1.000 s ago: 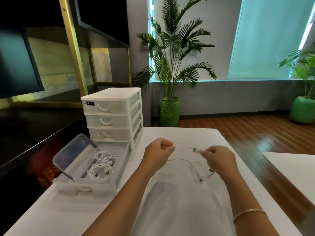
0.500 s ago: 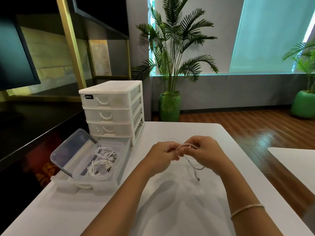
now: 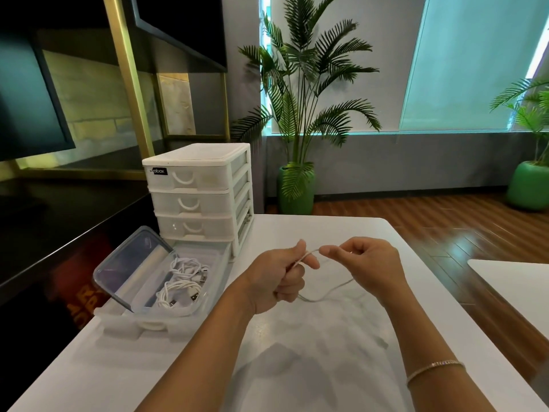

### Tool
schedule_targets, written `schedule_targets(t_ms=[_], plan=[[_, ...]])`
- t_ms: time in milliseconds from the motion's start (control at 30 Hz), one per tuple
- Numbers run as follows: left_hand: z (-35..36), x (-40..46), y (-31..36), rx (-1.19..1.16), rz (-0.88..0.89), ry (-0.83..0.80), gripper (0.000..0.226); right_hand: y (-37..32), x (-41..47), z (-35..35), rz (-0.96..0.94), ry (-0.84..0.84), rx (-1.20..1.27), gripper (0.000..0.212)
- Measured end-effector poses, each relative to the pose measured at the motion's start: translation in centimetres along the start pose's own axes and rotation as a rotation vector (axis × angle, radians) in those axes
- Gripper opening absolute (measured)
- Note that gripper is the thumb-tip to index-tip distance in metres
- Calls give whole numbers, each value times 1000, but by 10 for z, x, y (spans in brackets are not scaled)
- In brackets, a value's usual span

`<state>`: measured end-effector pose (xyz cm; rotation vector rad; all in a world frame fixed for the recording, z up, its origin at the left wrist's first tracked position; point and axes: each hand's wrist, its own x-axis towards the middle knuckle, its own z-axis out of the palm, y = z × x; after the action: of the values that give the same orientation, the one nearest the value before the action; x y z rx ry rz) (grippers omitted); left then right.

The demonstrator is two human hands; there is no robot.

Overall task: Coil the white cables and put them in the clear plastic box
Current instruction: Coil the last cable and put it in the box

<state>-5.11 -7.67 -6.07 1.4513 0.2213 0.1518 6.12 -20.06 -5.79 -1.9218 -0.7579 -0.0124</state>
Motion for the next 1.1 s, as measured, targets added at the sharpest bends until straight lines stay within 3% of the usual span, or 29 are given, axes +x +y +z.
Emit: schedule_targets(t_ms=[300,633,733,900,1100], plan=[[1,0,-2,-394,167,36,29,3,-1,11,-40,-109,32,30],[-1,7,-2,-459,284,288,25,-2,-8,22,-14,-454,-185,33],[-1,9,-3,-256,297,359,25,-3,-10,22,-72,-511,-266,32],[-2,11,-11,209,263,406,44,-7,-12,21,-138,-582,-341,29],[4,11,-14,807,218,338,49,-6,-8,12,-153,-390,-303,25]])
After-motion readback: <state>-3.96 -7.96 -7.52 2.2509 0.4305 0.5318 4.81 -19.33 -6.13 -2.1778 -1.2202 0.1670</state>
